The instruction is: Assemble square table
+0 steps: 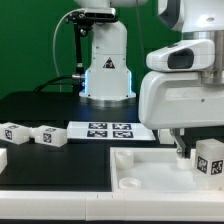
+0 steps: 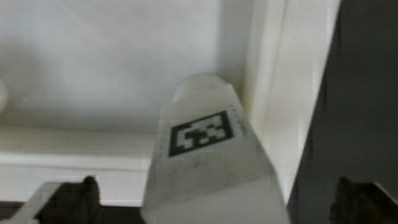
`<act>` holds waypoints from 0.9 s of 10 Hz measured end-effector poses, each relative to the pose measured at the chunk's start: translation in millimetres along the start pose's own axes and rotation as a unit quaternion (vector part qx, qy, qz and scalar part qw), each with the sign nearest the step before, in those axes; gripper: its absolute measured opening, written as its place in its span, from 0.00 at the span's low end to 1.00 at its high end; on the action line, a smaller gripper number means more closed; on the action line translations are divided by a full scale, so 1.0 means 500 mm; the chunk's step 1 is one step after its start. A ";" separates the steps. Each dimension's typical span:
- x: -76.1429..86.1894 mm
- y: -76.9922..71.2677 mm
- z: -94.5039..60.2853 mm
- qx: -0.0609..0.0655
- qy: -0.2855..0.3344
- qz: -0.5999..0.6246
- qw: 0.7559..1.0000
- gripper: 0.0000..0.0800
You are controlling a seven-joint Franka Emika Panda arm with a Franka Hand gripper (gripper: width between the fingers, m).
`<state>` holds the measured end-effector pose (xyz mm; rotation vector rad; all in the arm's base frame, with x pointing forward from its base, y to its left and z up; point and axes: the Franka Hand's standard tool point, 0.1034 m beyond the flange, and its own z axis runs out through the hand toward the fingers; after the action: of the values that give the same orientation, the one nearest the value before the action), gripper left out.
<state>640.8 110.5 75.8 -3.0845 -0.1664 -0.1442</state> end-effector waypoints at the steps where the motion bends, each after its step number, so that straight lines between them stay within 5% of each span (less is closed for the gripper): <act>1: 0.000 0.000 0.000 0.000 0.000 0.015 1.000 0.81; 3: 0.000 0.000 0.000 0.000 0.000 0.031 1.000 0.49; 4: 0.000 -0.001 0.000 0.001 0.000 0.071 0.997 0.49; 5: 0.000 0.000 0.000 0.001 0.000 0.111 0.994 0.36; 7: 0.002 0.002 0.000 0.002 0.004 0.178 0.984 0.36; 9: 0.001 0.005 -0.001 -0.002 0.005 0.326 0.945 0.36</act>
Offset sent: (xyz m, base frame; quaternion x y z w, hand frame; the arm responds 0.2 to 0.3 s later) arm 0.0000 0.0000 0.0000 0.0000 0.0000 0.1296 0.9916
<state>641.7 108.3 76.1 -2.9471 0.8416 -0.1272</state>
